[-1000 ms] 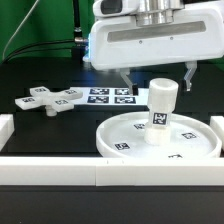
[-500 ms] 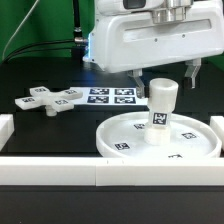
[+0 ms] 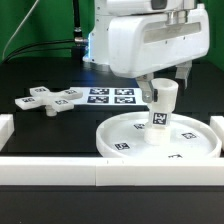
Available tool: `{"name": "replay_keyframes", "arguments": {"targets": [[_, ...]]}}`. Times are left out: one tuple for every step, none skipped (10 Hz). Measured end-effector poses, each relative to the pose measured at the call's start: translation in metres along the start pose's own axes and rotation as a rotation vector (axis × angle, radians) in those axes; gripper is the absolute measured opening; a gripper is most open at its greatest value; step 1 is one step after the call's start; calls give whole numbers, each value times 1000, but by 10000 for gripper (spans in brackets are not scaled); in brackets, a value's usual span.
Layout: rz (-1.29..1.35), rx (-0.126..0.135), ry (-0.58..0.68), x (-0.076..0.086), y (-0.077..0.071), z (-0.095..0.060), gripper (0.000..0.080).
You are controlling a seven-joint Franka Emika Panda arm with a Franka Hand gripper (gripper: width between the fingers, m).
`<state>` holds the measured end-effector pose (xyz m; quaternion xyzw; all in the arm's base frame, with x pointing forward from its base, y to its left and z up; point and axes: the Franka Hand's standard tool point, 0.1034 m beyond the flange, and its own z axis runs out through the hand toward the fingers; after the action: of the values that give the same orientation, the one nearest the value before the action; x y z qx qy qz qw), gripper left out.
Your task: Assemble round table
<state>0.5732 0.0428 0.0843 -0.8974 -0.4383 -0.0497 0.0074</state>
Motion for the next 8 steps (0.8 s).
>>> {"name": "replay_keyframes", "arguments": {"targets": [[-87,1,-12,1,0,1,649],[-142,-4,-18,2,2,2,649],[-233,-8,-28,2,2,3,649],[-286,-9,-32,0,3,3,649],[-332,-11,-33,-1,3,3,649],[-341,-11,-34,-3,4,4,649],[-330,-11,-35,-5,4,5,649],[-325,-10,-36,-6,3,6,649]]}}
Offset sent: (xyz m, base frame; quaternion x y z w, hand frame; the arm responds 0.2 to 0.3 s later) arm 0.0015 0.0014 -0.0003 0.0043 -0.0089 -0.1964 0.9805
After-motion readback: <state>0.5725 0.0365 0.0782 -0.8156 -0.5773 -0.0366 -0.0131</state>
